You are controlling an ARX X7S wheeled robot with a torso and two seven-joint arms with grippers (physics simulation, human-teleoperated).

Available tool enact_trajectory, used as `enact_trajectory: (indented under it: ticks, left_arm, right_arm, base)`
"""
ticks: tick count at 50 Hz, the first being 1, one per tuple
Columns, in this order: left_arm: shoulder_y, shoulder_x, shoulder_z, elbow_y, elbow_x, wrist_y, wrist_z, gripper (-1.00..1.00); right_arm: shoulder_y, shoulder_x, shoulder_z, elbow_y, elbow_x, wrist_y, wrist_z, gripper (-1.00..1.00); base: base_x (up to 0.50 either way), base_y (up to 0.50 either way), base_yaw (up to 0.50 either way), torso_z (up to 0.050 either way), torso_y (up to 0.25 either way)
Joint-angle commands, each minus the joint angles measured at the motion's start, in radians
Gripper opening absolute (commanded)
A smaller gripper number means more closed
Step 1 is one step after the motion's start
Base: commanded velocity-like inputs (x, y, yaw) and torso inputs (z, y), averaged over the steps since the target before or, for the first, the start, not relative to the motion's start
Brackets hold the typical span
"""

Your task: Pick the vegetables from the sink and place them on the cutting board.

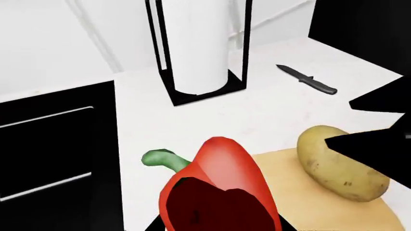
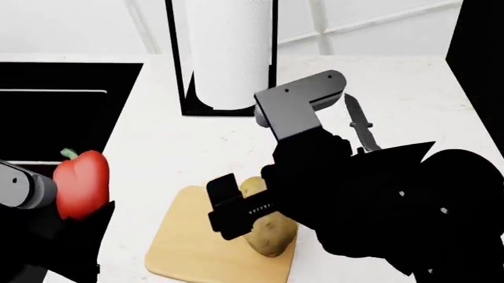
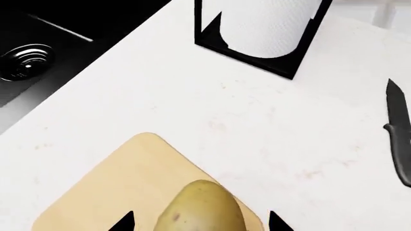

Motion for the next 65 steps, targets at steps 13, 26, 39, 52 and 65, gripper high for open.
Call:
enact_trajectory:
  ticks: [13,26,39,52,65]
  left_arm:
    - [-0.112,0.156,0.177,-0.064,0.038,-0.026,0.034,-1.00]
    - [-0.181,0.245,0.326,-0.223,0.202,-0.030,0.159,-1.00]
    - [-0.227,0.280,0.407,-0.329,0.271,-0.037,0.206,-1.00]
    - [-0.227,0.294,0.451,-0.354,0.297,-0.035,0.216,-1.00]
    - [-0.231,0.300,0.432,-0.326,0.226,-0.067,0.166,1.00]
  right_arm:
    - [0.157,-0.008,0.145,-0.124,0.139,0.037,0.178,1.00]
    - [0.131,0.028,0.211,-0.199,0.240,0.027,0.256,1.00]
    - [0.119,0.058,0.239,-0.206,0.328,0.028,0.324,1.00]
    - [0.111,0.072,0.216,-0.200,0.346,0.008,0.326,1.00]
    - [0.102,0.087,0.204,-0.201,0.380,-0.004,0.343,1.00]
  base:
    - [0.00,0.00,0.00,0.000,0.000]
    - [0.00,0.00,0.00,0.000,0.000]
    - [0.00,0.00,0.00,0.000,0.000]
    - [0.00,0.00,0.00,0.000,0.000]
    - [0.00,0.00,0.00,0.000,0.001]
